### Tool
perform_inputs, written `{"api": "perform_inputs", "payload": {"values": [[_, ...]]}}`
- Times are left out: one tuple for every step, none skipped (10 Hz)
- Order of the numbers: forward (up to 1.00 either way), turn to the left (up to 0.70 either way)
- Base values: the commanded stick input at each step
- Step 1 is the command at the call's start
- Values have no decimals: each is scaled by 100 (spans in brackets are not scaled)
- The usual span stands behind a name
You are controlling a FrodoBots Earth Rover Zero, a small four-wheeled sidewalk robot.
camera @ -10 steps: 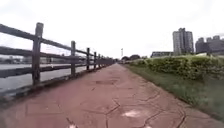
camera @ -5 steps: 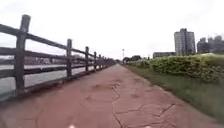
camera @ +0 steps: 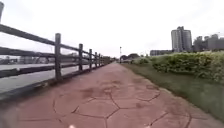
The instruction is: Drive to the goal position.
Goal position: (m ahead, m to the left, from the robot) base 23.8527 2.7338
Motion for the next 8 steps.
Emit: {"api": "perform_inputs", "payload": {"values": [[100,1],[100,1],[100,1],[100,1],[100,1],[100,1],[100,1],[100,1]]}}
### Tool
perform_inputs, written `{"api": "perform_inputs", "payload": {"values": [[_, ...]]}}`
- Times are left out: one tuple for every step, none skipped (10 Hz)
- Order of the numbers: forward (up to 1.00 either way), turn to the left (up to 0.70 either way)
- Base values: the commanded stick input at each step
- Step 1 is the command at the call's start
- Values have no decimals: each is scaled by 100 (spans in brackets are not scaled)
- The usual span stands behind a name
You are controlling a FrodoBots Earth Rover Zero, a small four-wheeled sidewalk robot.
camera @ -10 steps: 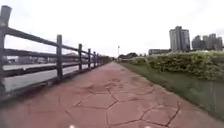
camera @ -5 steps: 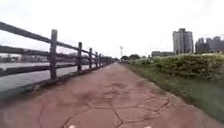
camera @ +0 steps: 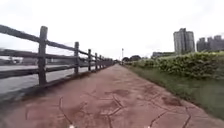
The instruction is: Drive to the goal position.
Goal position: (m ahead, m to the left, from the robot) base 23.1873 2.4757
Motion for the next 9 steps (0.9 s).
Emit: {"api": "perform_inputs", "payload": {"values": [[100,-7],[100,-36],[100,-39],[100,-39],[100,-39],[100,-39],[100,-22],[100,1],[100,1]]}}
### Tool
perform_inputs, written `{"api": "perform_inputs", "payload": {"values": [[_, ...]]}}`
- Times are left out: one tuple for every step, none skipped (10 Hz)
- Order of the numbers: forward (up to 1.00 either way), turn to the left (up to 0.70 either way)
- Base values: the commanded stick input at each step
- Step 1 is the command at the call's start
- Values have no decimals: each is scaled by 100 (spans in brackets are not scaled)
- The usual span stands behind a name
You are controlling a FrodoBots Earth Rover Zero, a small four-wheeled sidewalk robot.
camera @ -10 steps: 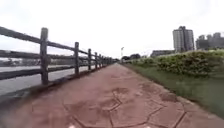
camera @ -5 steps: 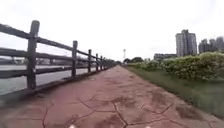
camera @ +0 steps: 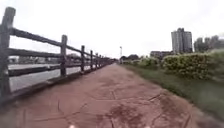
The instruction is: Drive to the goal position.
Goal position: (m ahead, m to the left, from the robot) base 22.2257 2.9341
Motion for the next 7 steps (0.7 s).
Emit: {"api": "perform_inputs", "payload": {"values": [[100,1],[100,1],[100,1],[100,1],[100,1],[100,1],[100,1]]}}
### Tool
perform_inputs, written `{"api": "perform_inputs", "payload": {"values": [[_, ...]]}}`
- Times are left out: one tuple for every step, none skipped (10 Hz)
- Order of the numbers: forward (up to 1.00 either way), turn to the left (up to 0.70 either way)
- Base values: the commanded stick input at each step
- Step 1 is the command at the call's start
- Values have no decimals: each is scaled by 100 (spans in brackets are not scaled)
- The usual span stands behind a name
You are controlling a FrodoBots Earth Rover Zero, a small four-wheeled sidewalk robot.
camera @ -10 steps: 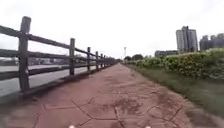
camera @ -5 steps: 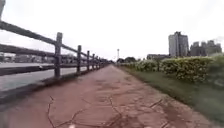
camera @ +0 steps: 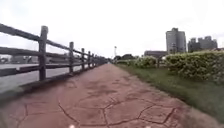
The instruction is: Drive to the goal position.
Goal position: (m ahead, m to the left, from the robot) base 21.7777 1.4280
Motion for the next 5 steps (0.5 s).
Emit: {"api": "perform_inputs", "payload": {"values": [[100,1],[100,1],[100,1],[100,1],[100,1]]}}
